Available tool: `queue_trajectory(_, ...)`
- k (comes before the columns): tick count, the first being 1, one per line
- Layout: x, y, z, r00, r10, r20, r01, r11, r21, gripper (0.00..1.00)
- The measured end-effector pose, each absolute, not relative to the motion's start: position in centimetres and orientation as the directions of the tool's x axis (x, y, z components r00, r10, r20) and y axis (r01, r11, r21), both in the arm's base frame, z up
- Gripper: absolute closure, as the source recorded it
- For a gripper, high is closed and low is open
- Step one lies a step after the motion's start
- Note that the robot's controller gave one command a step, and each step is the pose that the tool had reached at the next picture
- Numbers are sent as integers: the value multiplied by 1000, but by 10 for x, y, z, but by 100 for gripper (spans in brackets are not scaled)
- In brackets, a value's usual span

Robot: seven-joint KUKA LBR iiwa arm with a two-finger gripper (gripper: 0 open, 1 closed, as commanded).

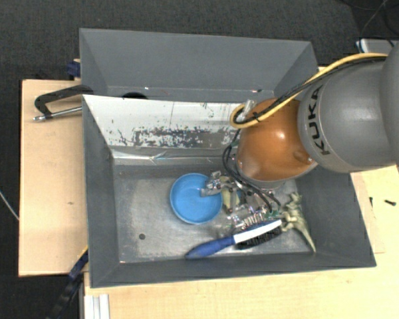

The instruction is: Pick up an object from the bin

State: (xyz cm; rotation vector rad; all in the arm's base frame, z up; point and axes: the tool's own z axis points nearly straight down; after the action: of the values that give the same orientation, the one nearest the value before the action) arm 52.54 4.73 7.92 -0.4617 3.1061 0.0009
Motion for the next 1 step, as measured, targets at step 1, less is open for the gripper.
queue_trajectory(1,501,40,87,-861,-508,-39,-507,862,-12,0)
